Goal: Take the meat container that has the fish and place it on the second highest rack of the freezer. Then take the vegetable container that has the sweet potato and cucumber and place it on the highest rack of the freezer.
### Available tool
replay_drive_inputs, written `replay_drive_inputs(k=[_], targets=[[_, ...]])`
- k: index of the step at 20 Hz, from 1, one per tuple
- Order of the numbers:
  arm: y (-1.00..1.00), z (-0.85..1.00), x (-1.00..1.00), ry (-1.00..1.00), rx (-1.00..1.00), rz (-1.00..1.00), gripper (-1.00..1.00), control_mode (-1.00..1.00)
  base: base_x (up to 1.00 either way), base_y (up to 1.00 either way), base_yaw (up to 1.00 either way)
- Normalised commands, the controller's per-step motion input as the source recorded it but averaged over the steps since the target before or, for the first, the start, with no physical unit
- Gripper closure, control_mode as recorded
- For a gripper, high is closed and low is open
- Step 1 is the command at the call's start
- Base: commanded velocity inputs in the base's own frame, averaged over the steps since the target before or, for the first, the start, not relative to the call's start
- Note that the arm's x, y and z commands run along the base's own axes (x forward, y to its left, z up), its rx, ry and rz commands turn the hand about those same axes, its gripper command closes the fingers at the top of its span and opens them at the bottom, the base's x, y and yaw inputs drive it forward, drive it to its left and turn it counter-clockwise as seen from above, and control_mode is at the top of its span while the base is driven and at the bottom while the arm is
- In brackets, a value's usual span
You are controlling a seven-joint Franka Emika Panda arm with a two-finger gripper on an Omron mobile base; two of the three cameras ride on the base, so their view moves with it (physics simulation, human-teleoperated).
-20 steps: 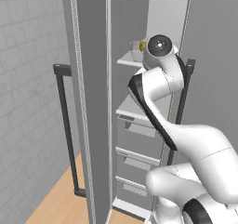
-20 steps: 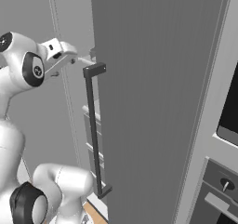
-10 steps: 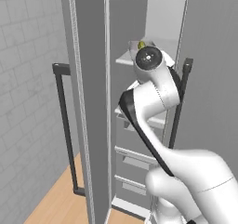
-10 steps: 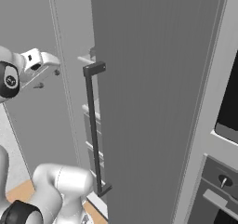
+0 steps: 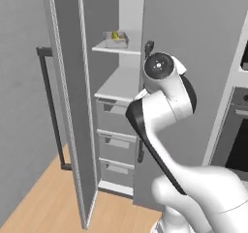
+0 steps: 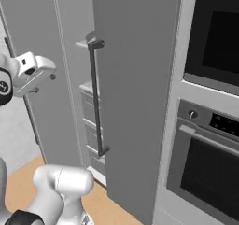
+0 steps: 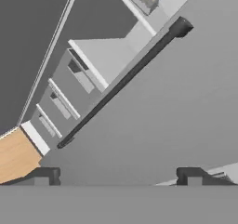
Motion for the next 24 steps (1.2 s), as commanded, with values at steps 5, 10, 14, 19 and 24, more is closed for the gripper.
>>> replay_drive_inputs(k=[5,10,14,19,24], targets=[[0.0,0.0,0.0,0.0,0.0,0.0,-1.0,1.0,-0.83,-0.21,-0.45],[0.0,0.0,0.0,0.0,0.0,0.0,-1.0,1.0,-0.08,-0.65,-0.51],[0.0,0.0,0.0,0.0,0.0,0.0,-1.0,1.0,0.08,-0.87,-0.52],[0.0,0.0,0.0,0.0,0.0,0.0,-1.0,1.0,0.27,-0.93,-0.48],[0.0,0.0,0.0,0.0,0.0,0.0,-1.0,1.0,0.46,-0.93,-0.41]])
